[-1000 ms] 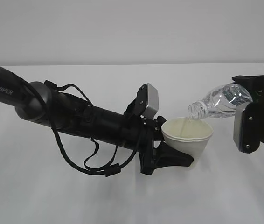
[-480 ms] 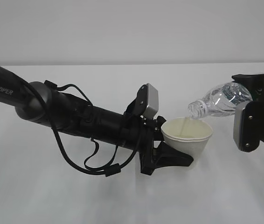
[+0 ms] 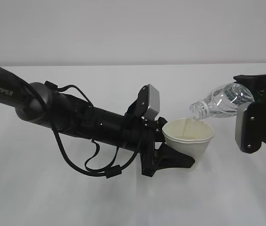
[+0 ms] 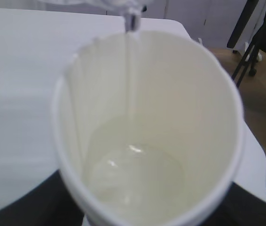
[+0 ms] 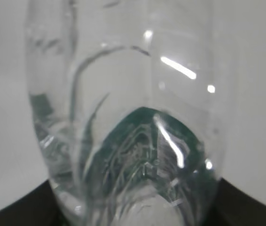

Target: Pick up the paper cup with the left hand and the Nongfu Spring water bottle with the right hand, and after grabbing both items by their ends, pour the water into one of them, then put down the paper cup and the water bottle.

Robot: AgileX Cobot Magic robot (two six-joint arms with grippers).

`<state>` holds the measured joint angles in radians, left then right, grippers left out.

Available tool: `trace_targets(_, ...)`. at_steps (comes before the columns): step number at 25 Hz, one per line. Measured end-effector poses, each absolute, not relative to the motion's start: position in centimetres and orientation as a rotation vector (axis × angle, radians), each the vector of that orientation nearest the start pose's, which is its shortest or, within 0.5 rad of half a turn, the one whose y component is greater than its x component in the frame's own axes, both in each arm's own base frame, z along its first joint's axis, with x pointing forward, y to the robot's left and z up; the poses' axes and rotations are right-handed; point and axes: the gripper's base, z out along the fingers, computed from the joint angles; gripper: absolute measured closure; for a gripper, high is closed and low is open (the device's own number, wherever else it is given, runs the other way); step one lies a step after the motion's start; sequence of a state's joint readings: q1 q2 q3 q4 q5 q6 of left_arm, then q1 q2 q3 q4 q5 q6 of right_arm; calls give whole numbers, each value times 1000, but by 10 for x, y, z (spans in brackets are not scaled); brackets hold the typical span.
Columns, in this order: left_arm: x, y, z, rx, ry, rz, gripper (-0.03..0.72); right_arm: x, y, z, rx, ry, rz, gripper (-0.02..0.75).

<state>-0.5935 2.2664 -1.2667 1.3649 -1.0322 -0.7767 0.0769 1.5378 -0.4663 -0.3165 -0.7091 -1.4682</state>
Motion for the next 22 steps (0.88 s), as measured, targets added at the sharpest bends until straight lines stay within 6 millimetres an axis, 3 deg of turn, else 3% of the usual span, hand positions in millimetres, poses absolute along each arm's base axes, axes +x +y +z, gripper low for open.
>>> trace_targets(22, 308, -300, 103, 1459, 1457, -1173, 261, 270, 40, 184, -1637, 1102, -921, 339)
